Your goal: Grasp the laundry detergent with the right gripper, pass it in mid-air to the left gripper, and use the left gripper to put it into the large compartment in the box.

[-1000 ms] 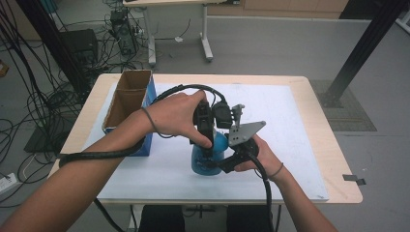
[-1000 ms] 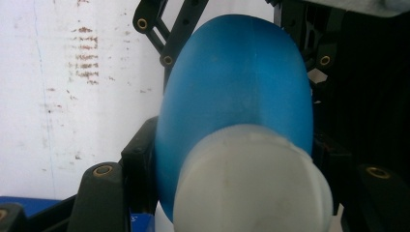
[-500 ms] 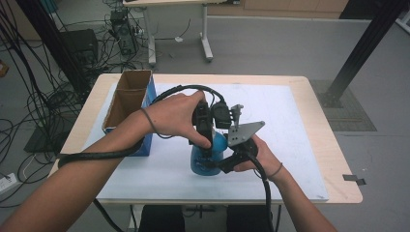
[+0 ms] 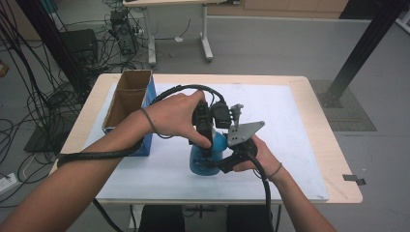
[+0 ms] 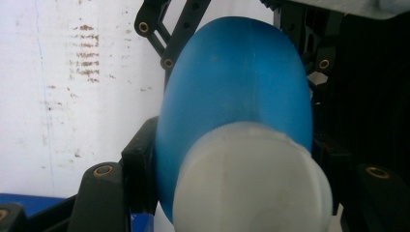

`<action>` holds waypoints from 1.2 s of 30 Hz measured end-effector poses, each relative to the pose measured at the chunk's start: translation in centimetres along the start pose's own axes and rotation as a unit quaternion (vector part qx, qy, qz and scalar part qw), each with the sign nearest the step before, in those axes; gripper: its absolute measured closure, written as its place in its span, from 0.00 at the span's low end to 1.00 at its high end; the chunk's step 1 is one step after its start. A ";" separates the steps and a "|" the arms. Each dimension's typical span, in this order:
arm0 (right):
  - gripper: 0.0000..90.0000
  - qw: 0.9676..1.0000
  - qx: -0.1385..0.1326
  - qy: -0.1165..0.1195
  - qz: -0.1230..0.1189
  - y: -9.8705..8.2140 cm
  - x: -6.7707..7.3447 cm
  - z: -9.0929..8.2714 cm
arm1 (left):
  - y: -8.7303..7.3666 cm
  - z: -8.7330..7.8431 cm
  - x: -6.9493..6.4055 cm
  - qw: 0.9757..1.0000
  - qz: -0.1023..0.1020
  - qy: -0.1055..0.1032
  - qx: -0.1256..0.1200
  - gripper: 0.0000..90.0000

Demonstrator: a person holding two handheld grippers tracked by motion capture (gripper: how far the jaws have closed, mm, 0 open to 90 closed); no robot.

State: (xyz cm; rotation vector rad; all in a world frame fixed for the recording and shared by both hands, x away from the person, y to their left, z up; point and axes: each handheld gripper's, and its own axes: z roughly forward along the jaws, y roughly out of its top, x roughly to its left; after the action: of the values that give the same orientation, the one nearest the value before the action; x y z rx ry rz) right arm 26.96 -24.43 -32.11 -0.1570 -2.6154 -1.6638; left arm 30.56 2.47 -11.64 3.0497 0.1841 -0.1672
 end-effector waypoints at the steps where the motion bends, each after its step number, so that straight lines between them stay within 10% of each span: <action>1: 0.47 1.000 -0.001 0.000 0.002 0.0 0.0 0.0 | 0.0 0.0 0.0 1.000 -0.001 0.000 0.001 0.41; 12: 0.45 1.000 -0.026 -0.009 0.001 -0.9 0.3 -0.1 | 0.1 -0.6 -0.2 1.000 -0.007 0.008 -0.005 0.41; 27: 0.04 0.998 -0.045 -0.029 0.034 -2.3 0.9 -0.2 | 0.1 -0.7 -0.2 1.000 -0.012 0.009 -0.007 0.41; 36: 0.03 0.998 -0.050 -0.031 0.029 -2.5 0.9 -0.5 | 0.0 -0.9 -0.1 1.000 -0.016 0.008 -0.005 0.41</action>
State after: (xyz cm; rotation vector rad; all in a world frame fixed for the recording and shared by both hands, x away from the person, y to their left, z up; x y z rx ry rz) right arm 25.75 -25.92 -34.07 -0.2880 -2.5450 -1.7996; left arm 30.52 2.54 -10.77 3.0408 0.2356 -0.1431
